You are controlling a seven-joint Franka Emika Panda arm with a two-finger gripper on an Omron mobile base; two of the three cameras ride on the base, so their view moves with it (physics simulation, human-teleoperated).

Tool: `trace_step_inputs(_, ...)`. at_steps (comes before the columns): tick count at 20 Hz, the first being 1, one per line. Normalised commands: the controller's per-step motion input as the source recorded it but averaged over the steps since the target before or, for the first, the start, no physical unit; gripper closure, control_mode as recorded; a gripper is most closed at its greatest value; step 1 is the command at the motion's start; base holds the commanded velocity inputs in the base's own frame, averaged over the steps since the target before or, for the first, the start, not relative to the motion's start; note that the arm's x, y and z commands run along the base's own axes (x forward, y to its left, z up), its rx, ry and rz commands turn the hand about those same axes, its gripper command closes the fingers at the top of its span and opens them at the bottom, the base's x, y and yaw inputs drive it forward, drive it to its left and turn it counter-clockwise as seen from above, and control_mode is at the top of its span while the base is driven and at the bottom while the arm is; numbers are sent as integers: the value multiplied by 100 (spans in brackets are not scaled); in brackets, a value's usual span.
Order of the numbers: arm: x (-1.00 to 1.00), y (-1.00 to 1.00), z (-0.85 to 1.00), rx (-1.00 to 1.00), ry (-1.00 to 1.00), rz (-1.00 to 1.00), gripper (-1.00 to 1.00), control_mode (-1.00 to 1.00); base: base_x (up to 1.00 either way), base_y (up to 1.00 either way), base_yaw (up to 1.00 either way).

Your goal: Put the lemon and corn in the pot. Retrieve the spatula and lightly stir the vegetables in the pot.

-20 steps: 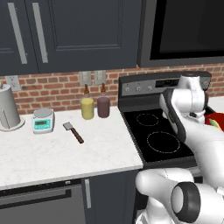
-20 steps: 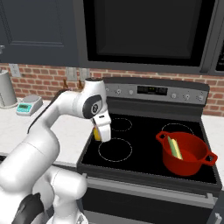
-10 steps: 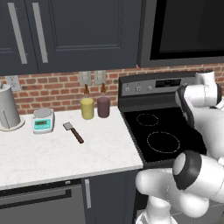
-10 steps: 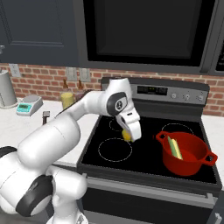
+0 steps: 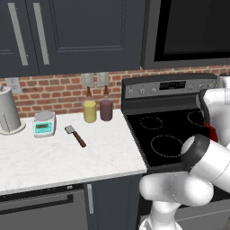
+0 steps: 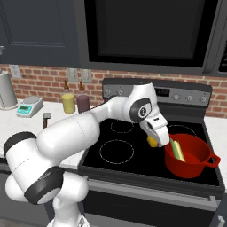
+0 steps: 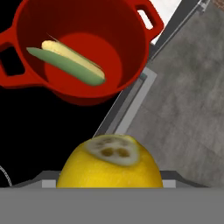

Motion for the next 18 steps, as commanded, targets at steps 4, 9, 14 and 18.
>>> trace_step_inputs(4, 45, -47, -8, 4, 0, 2, 100, -100, 0, 0, 0)
trace_step_inputs(9, 36, -65, -23, 4, 0, 8, 100, -100, 0, 0, 0)
trace_step_inputs(14, 33, -64, -36, 1, 0, 11, 100, -100, 0, 0, 0)
trace_step_inputs(18, 29, -56, -44, 2, 0, 14, 100, -100, 0, 0, 0)
